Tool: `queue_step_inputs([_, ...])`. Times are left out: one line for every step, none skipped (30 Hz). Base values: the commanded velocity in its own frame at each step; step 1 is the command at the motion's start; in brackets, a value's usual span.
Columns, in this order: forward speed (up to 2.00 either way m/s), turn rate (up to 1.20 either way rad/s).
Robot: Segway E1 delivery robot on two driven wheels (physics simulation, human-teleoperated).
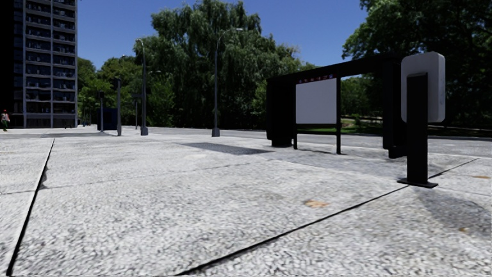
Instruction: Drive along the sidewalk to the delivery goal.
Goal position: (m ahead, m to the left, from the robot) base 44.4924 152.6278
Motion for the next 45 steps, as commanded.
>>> queue_step_inputs([2.0, 0.6])
queue_step_inputs([2.0, 0.6])
queue_step_inputs([2.0, 0.6])
queue_step_inputs([2.0, 0.6])
queue_step_inputs([2.0, 0.6])
queue_step_inputs([2.0, 0.6])
queue_step_inputs([2.0, 0.6])
queue_step_inputs([2.0, 0.6])
queue_step_inputs([2.0, 0.6])
queue_step_inputs([2.0, 0.6])
queue_step_inputs([2.0, 0.6])
queue_step_inputs([2.0, 0.6])
queue_step_inputs([2.0, 0.6])
queue_step_inputs([2.0, 0.6])
queue_step_inputs([2.0, 0.6])
queue_step_inputs([2.0, 0.6])
queue_step_inputs([2.0, 0.6])
queue_step_inputs([2.0, 0.6])
queue_step_inputs([2.0, 0.6])
queue_step_inputs([2.0, 0.6])
queue_step_inputs([2.0, 0.6])
queue_step_inputs([2.0, 0.6])
queue_step_inputs([2.0, 0.58])
queue_step_inputs([2.0, 0.53])
queue_step_inputs([2.0, 0.53])
queue_step_inputs([2.0, 0.51])
queue_step_inputs([2.0, 0.49])
queue_step_inputs([2.0, 0.37])
queue_step_inputs([2.0, 0.0])
queue_step_inputs([2.0, 0.0])
queue_step_inputs([2.0, 0.0])
queue_step_inputs([2.0, 0.0])
queue_step_inputs([2.0, 0.0])
queue_step_inputs([2.0, 0.0])
queue_step_inputs([2.0, 0.0])
queue_step_inputs([2.0, 0.0])
queue_step_inputs([2.0, 0.0])
queue_step_inputs([2.0, 0.0])
queue_step_inputs([2.0, 0.0])
queue_step_inputs([2.0, 0.0])
queue_step_inputs([2.0, 0.0])
queue_step_inputs([2.0, 0.0])
queue_step_inputs([2.0, 0.0])
queue_step_inputs([2.0, 0.0])
queue_step_inputs([2.0, 0.0])
